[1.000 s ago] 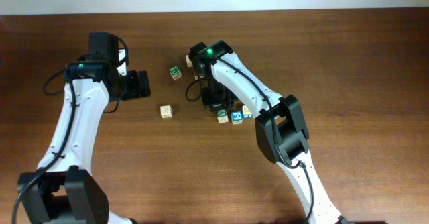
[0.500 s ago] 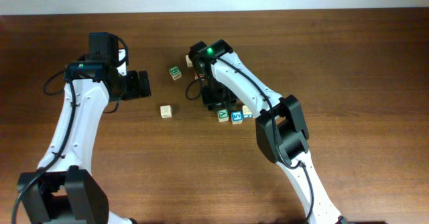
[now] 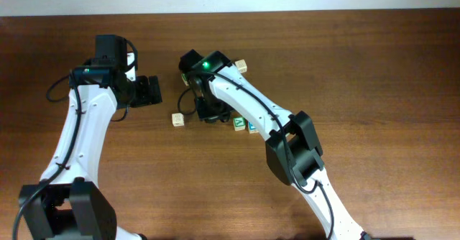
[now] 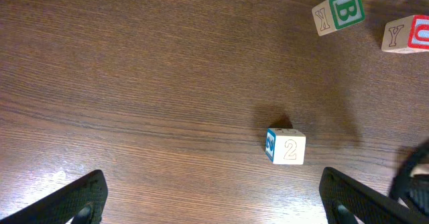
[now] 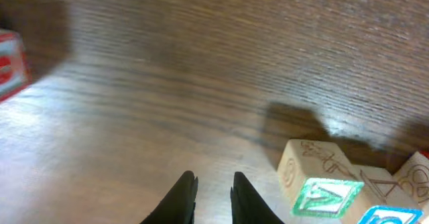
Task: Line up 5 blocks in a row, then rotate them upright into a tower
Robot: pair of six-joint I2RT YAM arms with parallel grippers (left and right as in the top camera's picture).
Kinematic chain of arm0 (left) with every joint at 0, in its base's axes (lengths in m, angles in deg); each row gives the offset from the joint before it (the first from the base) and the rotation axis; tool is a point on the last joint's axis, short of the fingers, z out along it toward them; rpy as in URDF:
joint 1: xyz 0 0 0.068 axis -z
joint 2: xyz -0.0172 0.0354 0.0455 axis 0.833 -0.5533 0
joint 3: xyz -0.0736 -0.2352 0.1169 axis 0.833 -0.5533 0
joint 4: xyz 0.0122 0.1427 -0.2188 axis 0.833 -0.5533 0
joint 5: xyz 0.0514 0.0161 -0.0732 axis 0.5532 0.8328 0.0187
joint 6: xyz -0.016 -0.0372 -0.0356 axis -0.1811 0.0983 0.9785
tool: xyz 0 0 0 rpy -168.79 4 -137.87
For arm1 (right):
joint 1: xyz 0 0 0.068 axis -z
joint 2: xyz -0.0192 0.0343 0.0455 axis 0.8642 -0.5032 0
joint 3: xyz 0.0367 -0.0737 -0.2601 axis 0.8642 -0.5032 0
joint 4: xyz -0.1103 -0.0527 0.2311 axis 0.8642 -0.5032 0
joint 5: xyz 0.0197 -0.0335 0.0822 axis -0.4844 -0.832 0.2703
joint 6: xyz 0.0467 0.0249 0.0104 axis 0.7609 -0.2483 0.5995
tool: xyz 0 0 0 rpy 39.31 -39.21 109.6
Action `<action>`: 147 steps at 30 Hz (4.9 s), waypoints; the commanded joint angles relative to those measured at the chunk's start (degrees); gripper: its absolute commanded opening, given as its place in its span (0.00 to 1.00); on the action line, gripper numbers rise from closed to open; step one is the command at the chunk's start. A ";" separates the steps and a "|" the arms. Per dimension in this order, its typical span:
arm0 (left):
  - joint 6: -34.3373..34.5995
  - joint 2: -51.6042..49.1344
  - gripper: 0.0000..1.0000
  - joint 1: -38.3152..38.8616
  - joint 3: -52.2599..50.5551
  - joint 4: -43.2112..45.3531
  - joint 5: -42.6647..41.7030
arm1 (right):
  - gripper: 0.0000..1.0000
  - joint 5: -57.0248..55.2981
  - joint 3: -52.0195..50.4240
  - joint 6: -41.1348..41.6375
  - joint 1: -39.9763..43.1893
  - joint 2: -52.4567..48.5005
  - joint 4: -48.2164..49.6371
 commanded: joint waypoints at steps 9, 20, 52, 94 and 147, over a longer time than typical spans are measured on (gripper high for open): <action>0.55 -0.35 0.99 0.11 0.81 0.07 0.39 | 0.19 -6.69 -5.49 6.47 0.57 0.28 -0.46; 0.55 -0.35 0.99 0.11 0.81 0.07 0.39 | 0.19 -6.64 -5.49 7.56 1.88 0.28 -4.17; 0.55 -0.35 0.99 0.11 0.81 0.07 0.39 | 0.17 -4.83 -18.05 2.08 1.97 18.23 -8.50; 0.55 -0.35 0.99 0.11 0.81 0.07 0.39 | 0.13 -5.68 -36.24 5.77 6.58 18.14 13.33; 0.55 -0.35 0.99 0.11 0.81 0.07 0.39 | 0.19 0.66 -31.58 -4.76 3.23 18.95 22.47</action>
